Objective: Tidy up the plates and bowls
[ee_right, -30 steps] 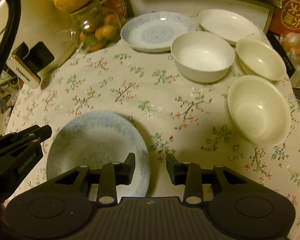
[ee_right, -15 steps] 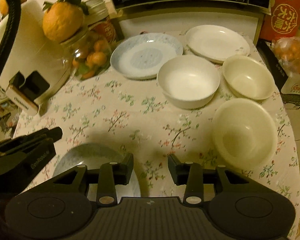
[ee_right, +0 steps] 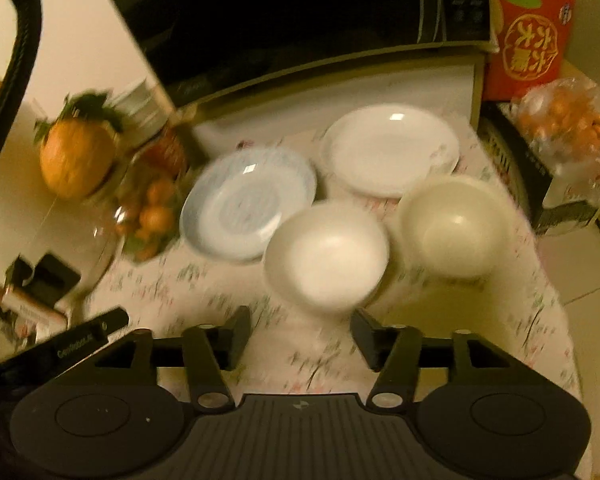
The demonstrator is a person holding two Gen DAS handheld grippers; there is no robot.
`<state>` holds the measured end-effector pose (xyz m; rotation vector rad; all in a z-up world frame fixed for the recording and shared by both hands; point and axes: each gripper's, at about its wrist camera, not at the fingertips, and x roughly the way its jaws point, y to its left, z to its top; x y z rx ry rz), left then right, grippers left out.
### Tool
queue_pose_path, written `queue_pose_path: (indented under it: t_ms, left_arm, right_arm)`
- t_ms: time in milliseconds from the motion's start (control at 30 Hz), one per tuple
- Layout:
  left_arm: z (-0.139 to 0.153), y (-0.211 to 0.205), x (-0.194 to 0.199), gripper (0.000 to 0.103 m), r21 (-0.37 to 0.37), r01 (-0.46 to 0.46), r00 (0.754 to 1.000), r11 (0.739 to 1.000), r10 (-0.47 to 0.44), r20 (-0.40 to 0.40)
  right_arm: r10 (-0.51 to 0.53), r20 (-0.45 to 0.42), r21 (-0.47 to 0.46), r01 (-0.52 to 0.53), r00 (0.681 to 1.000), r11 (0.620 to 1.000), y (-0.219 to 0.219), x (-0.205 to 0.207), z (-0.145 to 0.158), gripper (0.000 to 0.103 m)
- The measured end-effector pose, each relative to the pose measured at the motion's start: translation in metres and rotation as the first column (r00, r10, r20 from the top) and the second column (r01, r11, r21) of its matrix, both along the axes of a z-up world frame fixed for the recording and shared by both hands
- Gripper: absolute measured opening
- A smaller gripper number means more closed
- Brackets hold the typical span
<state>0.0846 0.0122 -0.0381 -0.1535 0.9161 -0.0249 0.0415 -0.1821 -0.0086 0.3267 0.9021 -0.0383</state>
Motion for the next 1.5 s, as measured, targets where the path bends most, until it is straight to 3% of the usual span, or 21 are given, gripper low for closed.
queue_pose_path:
  t_ms: [200,333,433,667,967,1167,1500]
  left_arm:
    - [-0.007,-0.004,0.029,0.056,-0.093,-0.050,0.999,0.994,0.050,-0.002]
    - [-0.018,-0.007,0.048,0.057,-0.136,-0.074,0.997,0.988,0.073,-0.016]
    - [-0.027,-0.009,0.062,0.057,-0.138,-0.093,0.996,0.986,0.091,-0.027]
    - [-0.041,-0.004,0.082,0.056,-0.180,-0.131,0.991,0.975,0.124,-0.048]
    - [-0.058,-0.006,0.096,0.042,-0.174,-0.132,0.990,0.976,0.120,-0.076]
    - [-0.065,-0.008,0.101,0.032,-0.188,-0.129,0.990,0.974,0.115,-0.084]
    - [-0.075,-0.017,0.108,0.015,-0.191,-0.093,0.994,0.977,0.081,-0.071]
  right_arm:
    - [-0.067,0.028,0.090,0.065,0.997,0.994,-0.027,0.025,-0.007,0.060]
    - [-0.108,0.025,0.189,0.101,0.994,0.977,-0.043,0.046,-0.017,0.057]
    - [-0.128,0.043,0.205,0.117,0.991,0.972,-0.049,0.063,-0.022,0.049]
    - [-0.115,0.059,0.236,0.098,0.992,0.967,-0.052,0.098,-0.032,0.048]
    - [-0.105,0.024,0.228,0.097,0.994,0.969,-0.046,0.129,-0.058,0.047]
    - [-0.058,0.050,0.199,0.047,0.997,0.979,-0.038,0.140,-0.062,0.039]
    - [-0.063,-0.027,0.186,0.067,0.998,0.980,-0.034,0.153,-0.082,0.027]
